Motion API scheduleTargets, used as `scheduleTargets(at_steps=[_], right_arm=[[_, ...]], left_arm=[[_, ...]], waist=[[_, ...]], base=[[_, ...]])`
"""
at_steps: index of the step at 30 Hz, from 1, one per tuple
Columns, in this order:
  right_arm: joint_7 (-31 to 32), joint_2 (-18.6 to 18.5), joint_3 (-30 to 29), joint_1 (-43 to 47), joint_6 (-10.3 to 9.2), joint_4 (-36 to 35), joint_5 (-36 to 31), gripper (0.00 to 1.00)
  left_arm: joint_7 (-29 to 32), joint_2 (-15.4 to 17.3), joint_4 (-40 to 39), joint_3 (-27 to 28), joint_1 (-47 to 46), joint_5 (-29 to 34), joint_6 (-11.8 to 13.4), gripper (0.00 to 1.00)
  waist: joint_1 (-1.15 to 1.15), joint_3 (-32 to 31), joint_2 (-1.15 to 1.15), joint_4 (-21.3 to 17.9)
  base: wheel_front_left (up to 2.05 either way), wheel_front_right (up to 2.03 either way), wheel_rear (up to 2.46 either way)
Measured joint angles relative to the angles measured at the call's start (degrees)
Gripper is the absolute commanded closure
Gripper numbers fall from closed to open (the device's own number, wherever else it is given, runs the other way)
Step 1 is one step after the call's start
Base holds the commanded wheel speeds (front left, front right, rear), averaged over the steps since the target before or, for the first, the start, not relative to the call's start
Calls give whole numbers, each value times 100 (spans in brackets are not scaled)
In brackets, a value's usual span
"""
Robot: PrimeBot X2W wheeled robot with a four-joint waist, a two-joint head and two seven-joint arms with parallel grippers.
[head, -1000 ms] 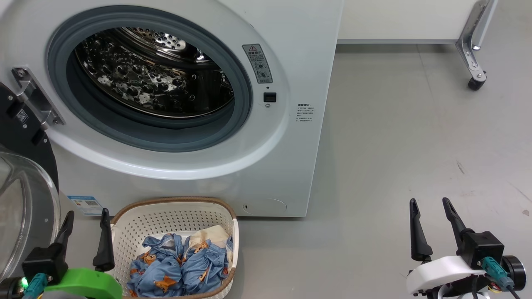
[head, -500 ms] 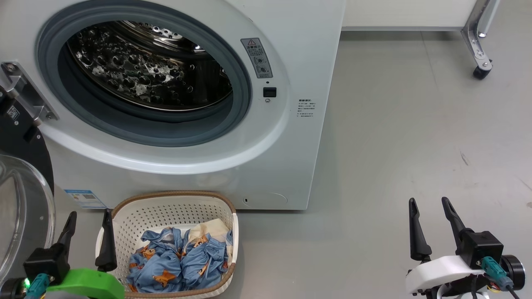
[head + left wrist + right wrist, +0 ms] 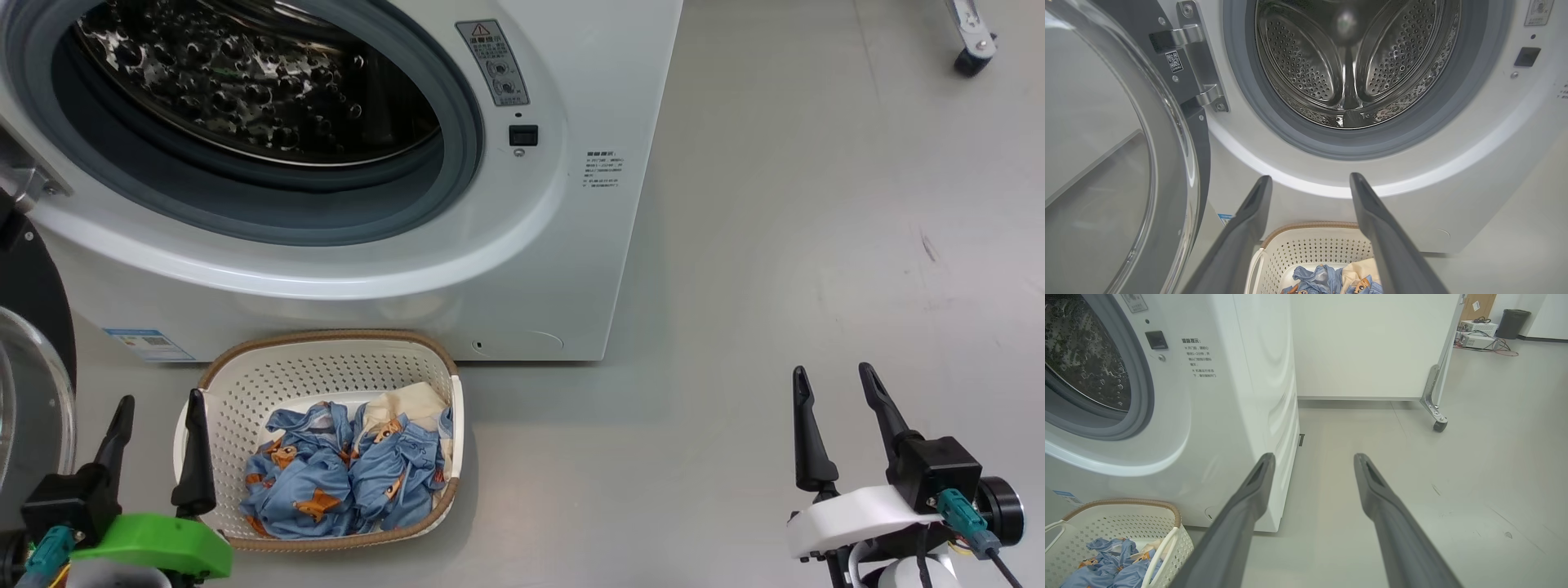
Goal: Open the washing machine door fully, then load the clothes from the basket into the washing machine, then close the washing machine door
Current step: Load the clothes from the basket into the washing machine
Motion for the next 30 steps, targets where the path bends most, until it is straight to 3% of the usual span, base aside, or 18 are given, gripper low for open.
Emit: scheduleTargets(at_steps=[16,30], right_arm=[[-7,9,138,-492,-194,-280,-194,0],[-7,9,314,-905,-336,-398,-348,0]], left_arm=[[0,158,-85,-209,-619,-263,-20,0],[0,369,586,-487,-1442,-708,-20,0]], waist=[[0,1148,0,-145],[0,2190,0,-227]], base=[[0,0,0],[0,0,0]])
